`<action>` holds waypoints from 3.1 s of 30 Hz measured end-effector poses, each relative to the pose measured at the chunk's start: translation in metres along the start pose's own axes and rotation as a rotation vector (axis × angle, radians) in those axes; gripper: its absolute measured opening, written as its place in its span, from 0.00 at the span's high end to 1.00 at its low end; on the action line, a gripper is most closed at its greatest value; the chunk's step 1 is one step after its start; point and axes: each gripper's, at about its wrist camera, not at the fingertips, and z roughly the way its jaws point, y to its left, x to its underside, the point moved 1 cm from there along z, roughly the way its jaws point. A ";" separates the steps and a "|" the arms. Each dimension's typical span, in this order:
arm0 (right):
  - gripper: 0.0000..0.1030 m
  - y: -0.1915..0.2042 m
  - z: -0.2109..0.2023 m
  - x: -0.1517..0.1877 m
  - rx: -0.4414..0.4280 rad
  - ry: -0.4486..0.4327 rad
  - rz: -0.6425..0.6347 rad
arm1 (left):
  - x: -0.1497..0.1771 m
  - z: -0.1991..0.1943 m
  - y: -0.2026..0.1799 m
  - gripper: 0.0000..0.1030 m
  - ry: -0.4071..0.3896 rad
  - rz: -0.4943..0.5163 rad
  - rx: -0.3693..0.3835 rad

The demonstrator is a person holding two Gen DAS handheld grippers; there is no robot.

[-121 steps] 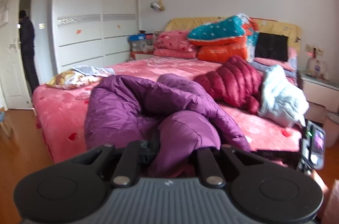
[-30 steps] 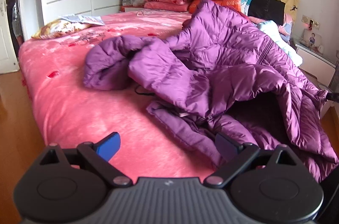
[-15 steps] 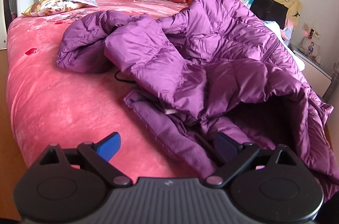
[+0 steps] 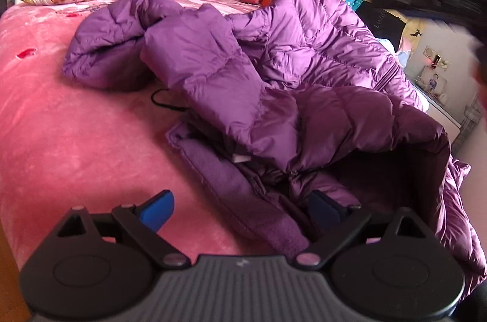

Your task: Fold large clothes

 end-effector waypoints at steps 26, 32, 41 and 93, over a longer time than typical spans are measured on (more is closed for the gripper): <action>0.68 0.082 0.194 0.002 -0.040 0.193 -0.571 | -0.008 0.045 0.013 0.37 0.035 -0.074 0.127; 0.88 0.063 0.178 -0.017 0.037 0.125 -0.391 | -0.006 0.044 0.017 0.64 0.018 -0.060 0.152; 0.88 -0.014 0.071 -0.076 0.208 -0.129 -0.082 | -0.012 0.033 0.005 0.84 -0.030 -0.024 0.055; 0.88 -0.099 -0.017 -0.019 0.541 -0.392 0.467 | -0.250 -0.043 -0.069 0.89 -0.655 0.496 -0.470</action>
